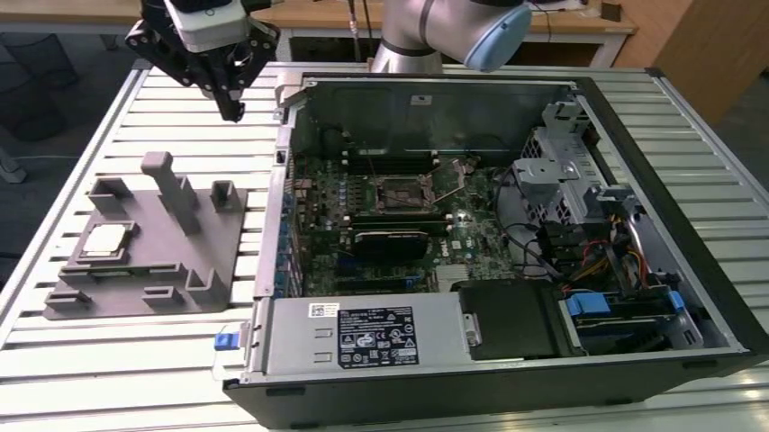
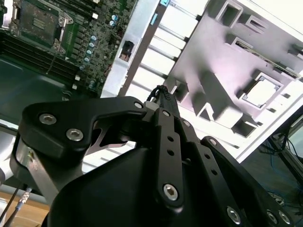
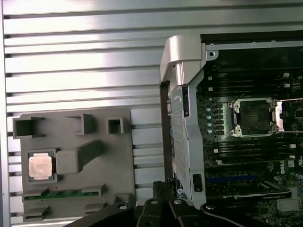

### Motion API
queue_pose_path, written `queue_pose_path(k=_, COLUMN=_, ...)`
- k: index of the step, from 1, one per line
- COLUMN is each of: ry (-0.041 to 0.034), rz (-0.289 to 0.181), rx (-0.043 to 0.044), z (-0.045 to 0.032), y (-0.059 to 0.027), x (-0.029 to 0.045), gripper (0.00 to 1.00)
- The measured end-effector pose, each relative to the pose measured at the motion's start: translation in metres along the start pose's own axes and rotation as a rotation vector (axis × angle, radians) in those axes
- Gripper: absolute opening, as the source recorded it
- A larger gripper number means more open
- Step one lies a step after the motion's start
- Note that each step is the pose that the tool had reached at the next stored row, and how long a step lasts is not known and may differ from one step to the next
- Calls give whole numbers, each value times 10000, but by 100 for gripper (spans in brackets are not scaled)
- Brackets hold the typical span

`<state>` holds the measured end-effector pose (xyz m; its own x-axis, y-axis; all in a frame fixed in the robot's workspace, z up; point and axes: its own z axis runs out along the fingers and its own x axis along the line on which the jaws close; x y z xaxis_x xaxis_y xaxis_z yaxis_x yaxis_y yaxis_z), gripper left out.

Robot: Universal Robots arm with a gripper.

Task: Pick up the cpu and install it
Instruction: 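Reach for the cpu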

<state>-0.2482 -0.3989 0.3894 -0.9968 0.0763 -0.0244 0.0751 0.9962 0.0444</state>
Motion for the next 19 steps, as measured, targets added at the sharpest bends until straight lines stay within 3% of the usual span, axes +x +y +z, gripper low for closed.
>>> queue_pose_path(k=19, ry=0, rz=-1, rx=0, z=14, y=-27, x=348, gripper=11)
